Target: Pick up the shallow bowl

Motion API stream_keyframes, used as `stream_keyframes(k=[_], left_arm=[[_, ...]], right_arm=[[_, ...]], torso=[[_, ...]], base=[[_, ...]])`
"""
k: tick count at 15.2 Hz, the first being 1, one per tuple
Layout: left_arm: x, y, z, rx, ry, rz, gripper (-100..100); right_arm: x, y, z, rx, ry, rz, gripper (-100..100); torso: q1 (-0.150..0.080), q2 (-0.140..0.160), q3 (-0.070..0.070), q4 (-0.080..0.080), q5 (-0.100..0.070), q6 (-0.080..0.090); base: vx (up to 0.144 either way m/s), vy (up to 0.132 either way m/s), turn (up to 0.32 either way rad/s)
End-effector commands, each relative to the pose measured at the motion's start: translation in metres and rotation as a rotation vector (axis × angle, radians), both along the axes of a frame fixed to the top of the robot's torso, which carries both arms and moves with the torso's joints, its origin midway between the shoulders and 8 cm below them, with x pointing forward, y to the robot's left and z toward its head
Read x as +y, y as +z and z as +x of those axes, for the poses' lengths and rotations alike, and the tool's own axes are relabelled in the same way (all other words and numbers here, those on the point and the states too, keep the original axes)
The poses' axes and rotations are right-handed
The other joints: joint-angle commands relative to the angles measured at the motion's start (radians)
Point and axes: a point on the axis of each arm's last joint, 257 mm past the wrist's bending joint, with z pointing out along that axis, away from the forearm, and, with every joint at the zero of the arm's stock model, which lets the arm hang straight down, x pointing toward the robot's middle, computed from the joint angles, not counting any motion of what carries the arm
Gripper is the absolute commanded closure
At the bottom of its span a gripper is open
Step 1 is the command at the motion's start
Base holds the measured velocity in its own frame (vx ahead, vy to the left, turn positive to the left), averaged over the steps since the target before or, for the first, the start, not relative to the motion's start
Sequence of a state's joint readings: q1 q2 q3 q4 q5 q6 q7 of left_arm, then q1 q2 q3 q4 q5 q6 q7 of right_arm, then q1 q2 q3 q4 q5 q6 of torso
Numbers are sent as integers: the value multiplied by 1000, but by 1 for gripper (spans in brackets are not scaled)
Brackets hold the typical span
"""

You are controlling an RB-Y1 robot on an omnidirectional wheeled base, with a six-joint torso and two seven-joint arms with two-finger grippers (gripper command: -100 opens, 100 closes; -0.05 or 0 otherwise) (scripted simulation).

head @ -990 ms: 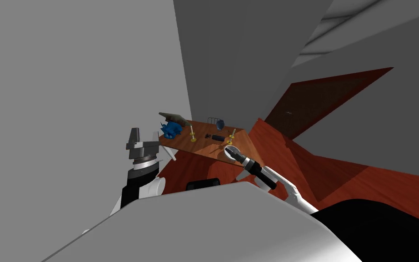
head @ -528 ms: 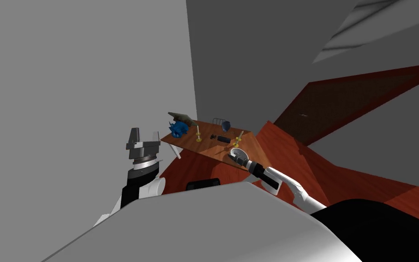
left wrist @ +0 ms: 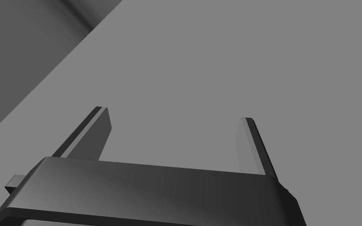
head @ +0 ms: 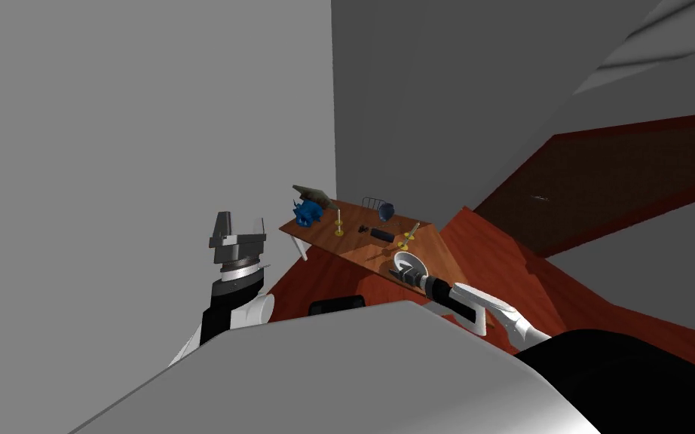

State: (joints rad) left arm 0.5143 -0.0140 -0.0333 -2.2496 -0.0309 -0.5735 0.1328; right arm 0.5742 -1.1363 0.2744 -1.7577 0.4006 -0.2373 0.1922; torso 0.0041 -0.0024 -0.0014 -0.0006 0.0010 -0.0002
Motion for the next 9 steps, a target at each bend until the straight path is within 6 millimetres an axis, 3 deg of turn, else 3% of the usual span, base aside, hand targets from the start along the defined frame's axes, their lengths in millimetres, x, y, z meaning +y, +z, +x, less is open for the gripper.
stream_keyframes(k=[1, 2, 3, 4, 6, 8, 9], left_arm=[[0, 0, 0, 0, 0, 0, 0], [0, 0, 0, 0, 0, 0, 0], [0, 0, 0, 0, 0, 0, 0], [0, 0, 0, 0, 0, 0, 0], [0, 0, 0, 0, 0, 0, 0], [0, 0, 0, 0, 0, 0, 0], [0, 0, 0, 0, 0, 0, 0]], right_arm=[[-26, -21, -18, 62, 9, -96, -100], [-26, -21, -18, 62, 9, -96, -100], [-46, -33, -34, 106, 16, -160, -100], [-46, -34, -34, 106, 16, -161, -100], [-84, -55, -67, 193, 33, -277, -100], [-85, -55, -68, 194, 31, -280, -100], [-104, -64, -86, 237, 40, -334, -100]], torso=[[0, 0, 0, 0, 0, 0], [0, 0, 0, 0, 0, 0], [0, 0, 0, 0, 0, 0], [0, 0, 0, 0, 0, 0], [0, -1, 0, 0, 0, 0], [0, -1, -1, 0, 0, 0], [0, 0, 0, 0, 0, 1]], base=[[49, 48, 183], [52, 40, 157], [54, 46, 172], [54, 46, 135], [69, 52, 238], [58, 37, 136], [39, 39, 84]])
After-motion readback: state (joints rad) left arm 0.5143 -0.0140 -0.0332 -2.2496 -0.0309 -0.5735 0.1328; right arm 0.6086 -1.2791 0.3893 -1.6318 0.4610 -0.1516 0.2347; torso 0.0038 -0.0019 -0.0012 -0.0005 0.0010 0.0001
